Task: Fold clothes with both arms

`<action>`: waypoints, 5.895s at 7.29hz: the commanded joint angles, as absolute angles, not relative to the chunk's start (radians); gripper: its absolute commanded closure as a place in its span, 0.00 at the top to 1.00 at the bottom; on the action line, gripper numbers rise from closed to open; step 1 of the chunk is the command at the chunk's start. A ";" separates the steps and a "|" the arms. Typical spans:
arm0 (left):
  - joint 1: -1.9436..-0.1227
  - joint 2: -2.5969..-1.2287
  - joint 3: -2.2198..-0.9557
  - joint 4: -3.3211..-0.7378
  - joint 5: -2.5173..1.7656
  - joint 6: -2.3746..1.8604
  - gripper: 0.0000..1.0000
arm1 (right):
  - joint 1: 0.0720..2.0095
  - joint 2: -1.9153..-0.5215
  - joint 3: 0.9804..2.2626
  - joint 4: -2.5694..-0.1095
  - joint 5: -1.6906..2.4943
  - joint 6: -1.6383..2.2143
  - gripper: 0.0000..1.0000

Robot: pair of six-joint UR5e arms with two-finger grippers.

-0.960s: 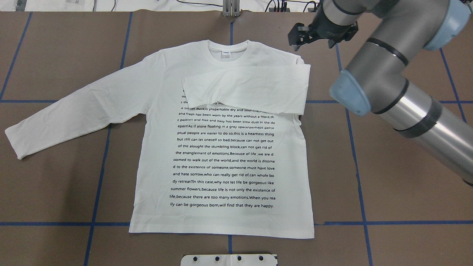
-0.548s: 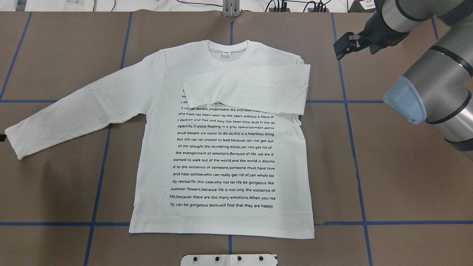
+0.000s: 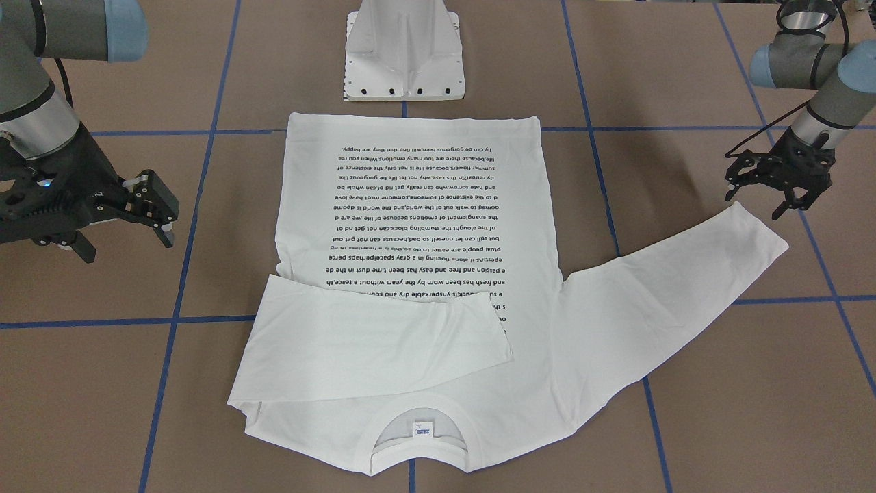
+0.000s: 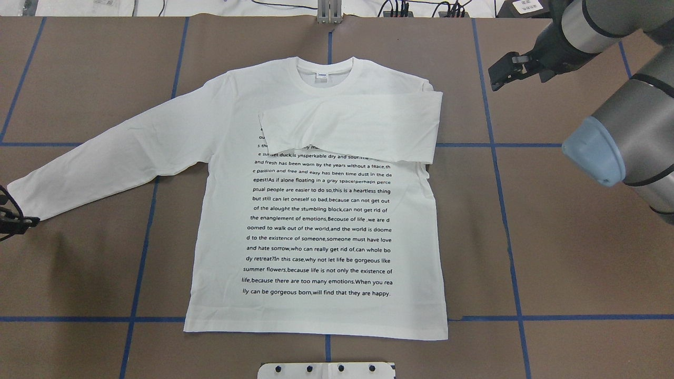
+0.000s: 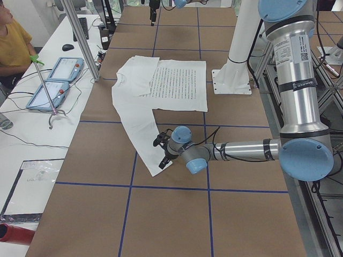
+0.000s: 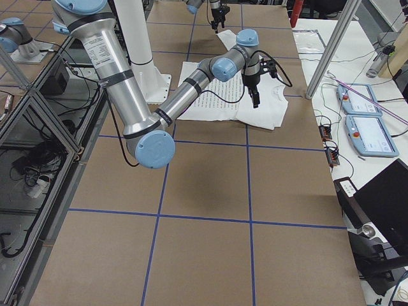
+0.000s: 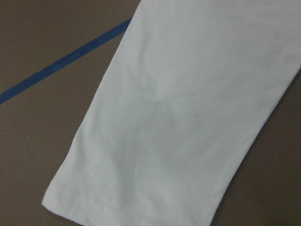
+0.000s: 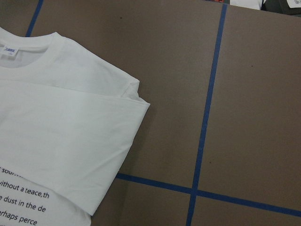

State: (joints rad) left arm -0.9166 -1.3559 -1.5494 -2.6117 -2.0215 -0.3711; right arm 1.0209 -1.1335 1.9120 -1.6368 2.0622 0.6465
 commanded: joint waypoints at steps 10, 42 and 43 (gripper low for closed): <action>-0.882 -1.356 -1.543 -2.614 -2.005 -0.364 0.00 | 1.020 -1.157 1.947 -1.635 2.062 0.649 1.00; -1.046 -2.022 -1.799 -1.827 -2.128 -0.253 1.00 | 0.575 -0.522 1.143 -1.638 1.591 1.149 0.92; -1.046 -2.022 -1.801 -1.827 -2.129 -0.255 1.00 | 0.569 -0.523 1.126 -1.638 1.586 1.149 0.87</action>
State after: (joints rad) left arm -1.0461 -2.0247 -1.7970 -1.8267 -2.1285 -0.2526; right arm 0.5807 -0.5241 1.1495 -1.6397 1.5971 1.1407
